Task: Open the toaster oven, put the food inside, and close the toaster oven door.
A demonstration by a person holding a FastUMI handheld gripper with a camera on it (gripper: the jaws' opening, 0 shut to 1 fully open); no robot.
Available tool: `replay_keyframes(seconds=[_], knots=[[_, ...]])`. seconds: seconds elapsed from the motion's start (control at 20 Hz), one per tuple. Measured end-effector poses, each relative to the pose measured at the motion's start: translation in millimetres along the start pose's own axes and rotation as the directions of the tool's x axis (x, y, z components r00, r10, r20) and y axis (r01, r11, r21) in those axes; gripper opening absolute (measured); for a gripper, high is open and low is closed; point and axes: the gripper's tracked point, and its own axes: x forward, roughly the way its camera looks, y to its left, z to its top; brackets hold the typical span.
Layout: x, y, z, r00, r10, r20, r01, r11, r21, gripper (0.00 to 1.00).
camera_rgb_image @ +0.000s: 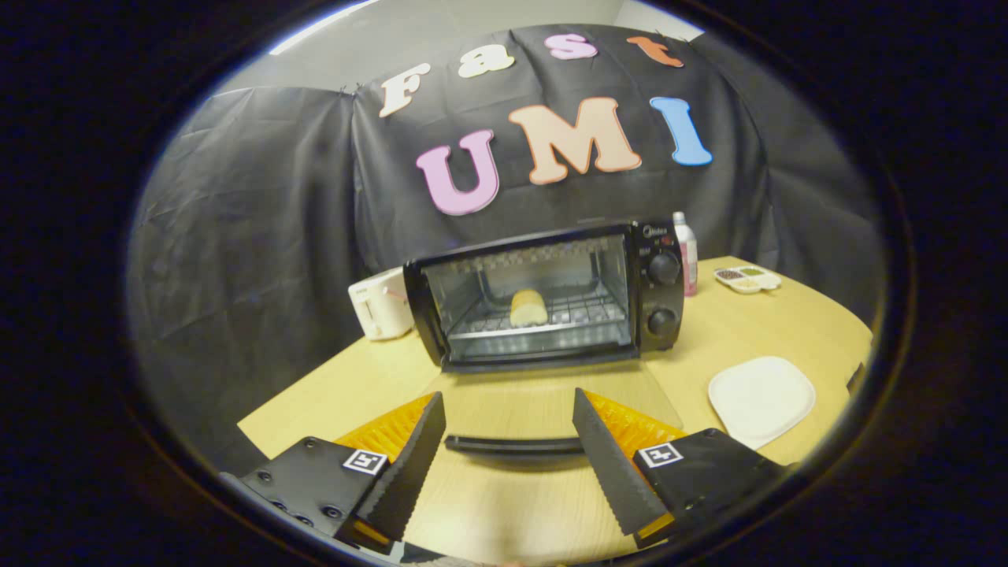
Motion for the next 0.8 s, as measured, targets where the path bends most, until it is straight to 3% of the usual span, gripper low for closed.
replay_keyframes(seconds=[0.2, 0.8], knots=[[-10, -3, -34, 0.996, -0.010, -0.089, 0.012, 1.000, 0.015, 0.99], [20, -35, -71, 0.970, -0.124, -0.210, 0.125, 0.992, -0.010, 0.99]])
